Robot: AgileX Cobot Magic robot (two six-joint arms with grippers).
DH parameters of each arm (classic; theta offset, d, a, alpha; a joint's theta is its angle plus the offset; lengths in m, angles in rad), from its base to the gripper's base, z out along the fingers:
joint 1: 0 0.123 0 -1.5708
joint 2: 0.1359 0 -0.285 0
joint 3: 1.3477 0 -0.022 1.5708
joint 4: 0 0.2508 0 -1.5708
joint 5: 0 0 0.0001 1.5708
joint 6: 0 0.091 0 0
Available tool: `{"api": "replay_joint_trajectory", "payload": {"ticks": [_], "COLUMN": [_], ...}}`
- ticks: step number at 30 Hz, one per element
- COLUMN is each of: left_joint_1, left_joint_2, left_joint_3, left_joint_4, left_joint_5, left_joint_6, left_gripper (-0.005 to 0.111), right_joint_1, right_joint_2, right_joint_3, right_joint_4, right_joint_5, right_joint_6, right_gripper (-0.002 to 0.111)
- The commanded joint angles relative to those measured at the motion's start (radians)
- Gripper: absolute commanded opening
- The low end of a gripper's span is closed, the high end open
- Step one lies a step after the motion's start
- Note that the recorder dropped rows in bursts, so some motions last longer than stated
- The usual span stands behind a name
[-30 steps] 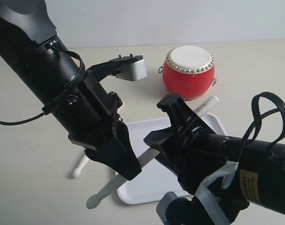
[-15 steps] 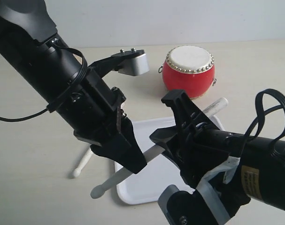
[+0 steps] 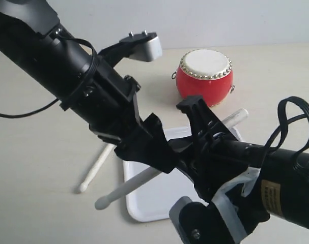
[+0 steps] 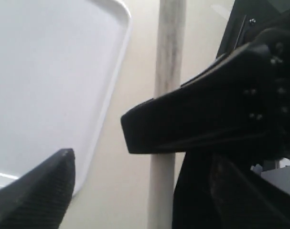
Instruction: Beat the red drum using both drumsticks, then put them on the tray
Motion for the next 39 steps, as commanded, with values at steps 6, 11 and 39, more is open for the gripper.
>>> {"api": "replay_joint_trajectory", "payload": {"ticks": [6, 11, 39], "left_joint_1": [-0.002, 0.016, 0.043], "left_joint_2": [-0.167, -0.245, -0.241], "left_joint_3": [-0.077, -0.077, 0.269], "left_joint_4": [0.194, 0.255, -0.145], "left_joint_5": [-0.175, -0.236, -0.822], "left_joint_6": [0.018, -0.006, 0.211], "left_gripper": [0.075, 0.075, 0.075], "right_joint_1": [-0.032, -0.178, -0.941], "right_joint_2": [-0.004, -0.004, 0.282], "right_joint_3": [-0.032, -0.129, -0.362], "right_joint_4": [0.152, 0.390, 0.412], "right_joint_5": [0.235, 0.203, -1.218], "right_joint_6": [0.284, 0.288, 1.142], "right_gripper": [0.000, 0.000, 0.000]}}
